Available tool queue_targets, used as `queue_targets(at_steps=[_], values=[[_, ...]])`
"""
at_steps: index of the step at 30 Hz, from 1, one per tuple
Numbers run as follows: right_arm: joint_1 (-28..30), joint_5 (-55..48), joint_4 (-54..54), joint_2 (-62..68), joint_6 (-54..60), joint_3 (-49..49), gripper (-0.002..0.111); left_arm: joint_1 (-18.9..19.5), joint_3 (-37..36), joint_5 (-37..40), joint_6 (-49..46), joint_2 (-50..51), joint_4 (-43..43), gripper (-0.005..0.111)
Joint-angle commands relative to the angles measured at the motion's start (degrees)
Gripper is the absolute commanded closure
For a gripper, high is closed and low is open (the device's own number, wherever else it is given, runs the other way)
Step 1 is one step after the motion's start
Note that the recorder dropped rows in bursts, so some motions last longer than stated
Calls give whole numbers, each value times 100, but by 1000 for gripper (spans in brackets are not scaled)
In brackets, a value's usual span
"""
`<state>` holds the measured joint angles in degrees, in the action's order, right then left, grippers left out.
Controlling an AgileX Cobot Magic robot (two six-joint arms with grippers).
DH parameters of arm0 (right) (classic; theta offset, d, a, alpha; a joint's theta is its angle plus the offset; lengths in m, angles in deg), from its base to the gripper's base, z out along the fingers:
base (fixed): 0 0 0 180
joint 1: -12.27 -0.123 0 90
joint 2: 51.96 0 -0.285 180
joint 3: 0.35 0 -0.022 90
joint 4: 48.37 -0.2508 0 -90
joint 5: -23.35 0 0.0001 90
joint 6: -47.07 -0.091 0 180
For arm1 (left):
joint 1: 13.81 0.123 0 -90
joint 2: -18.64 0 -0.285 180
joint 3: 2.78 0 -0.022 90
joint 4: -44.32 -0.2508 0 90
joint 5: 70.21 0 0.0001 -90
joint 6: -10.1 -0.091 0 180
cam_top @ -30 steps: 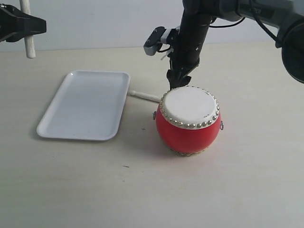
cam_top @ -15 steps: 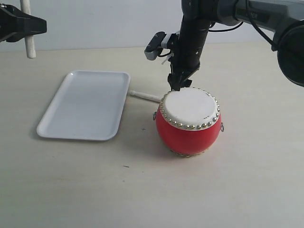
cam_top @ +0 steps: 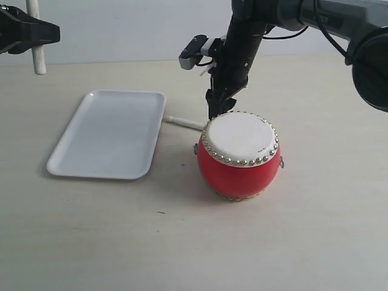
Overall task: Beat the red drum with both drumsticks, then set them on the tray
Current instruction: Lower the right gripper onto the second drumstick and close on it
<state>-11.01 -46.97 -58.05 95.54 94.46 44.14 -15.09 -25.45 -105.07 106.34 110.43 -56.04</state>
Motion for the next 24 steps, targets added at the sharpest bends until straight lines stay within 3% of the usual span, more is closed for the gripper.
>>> queue_targets(at_steps=[1,24], values=[[11,36,-24,-65,57,138,45,7,30,9,-5,-43,41,107],[-39,36,23,566,-703,951,45,7,30,9,-5,-43,41,107]])
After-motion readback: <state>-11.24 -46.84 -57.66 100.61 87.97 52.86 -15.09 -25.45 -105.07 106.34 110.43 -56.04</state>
